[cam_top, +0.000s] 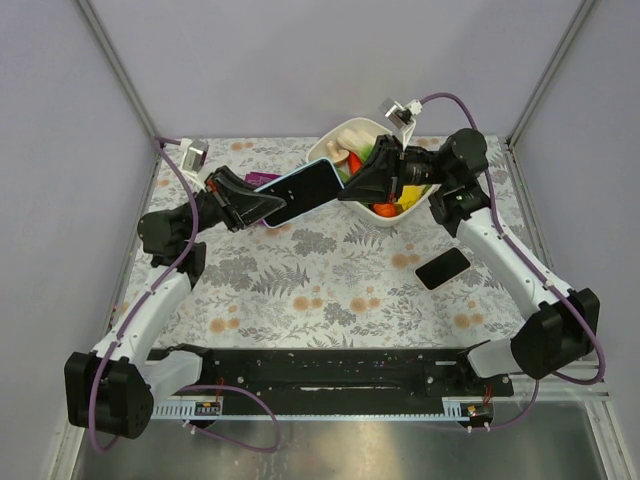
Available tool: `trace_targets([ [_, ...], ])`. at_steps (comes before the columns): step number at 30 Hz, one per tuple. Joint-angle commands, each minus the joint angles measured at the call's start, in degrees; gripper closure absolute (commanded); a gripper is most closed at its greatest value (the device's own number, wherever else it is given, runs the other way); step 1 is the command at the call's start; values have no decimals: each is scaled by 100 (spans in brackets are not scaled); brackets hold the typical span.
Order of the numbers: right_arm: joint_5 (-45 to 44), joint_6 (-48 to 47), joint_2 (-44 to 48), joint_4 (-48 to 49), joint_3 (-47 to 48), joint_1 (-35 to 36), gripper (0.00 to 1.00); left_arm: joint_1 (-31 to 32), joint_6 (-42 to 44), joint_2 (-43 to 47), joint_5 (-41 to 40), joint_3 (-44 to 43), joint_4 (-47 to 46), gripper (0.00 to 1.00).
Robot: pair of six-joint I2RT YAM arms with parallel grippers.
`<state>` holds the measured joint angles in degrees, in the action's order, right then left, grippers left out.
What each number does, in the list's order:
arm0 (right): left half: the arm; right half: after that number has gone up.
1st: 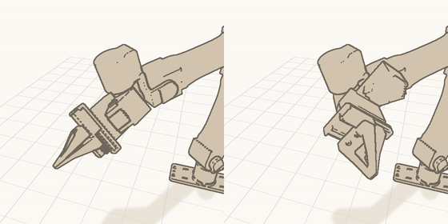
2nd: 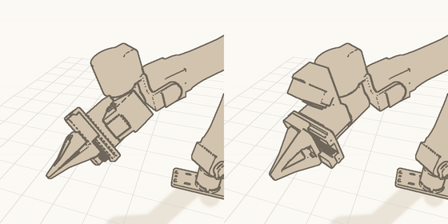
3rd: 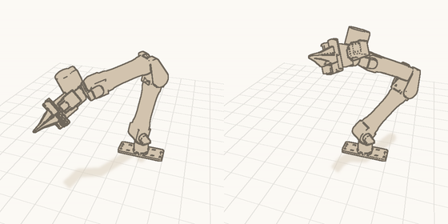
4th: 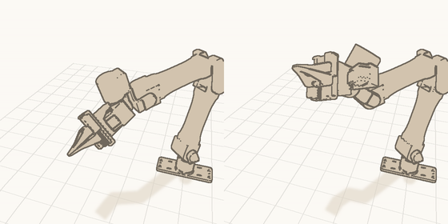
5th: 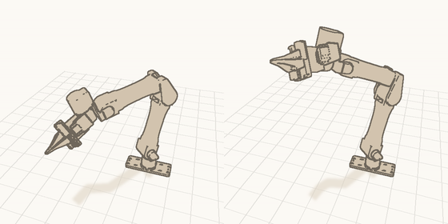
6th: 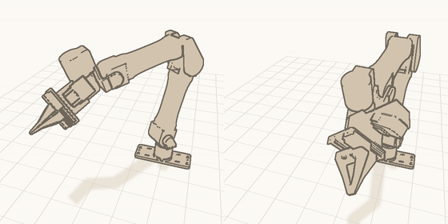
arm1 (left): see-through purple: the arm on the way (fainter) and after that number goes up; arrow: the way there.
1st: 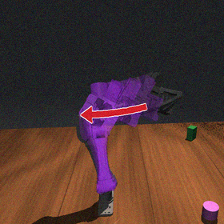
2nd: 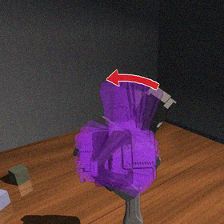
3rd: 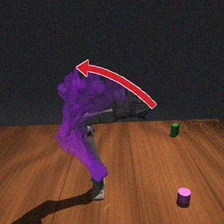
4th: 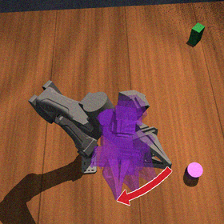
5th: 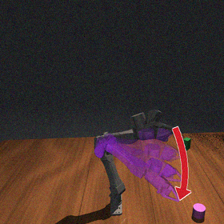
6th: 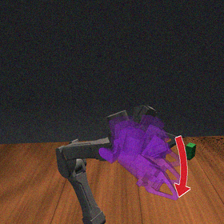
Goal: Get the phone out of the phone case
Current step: Remove the phone case from the phone.
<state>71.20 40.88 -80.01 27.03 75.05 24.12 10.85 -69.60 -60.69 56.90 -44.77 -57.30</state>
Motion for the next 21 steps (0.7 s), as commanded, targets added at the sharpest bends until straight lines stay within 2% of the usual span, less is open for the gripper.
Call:
trace_targets([
  [1,412,1699,-251,2591,-8,49,98,40,-404,136,-180,92,-861,100],
  [7,579,4389,-1209,5547,659,58,98,311,-677,189,83,-22,-1178,100],
  [21,878,4560,-1527,5700,1161,470,98,813,-1467,206,637,-453,-2355,100],
])
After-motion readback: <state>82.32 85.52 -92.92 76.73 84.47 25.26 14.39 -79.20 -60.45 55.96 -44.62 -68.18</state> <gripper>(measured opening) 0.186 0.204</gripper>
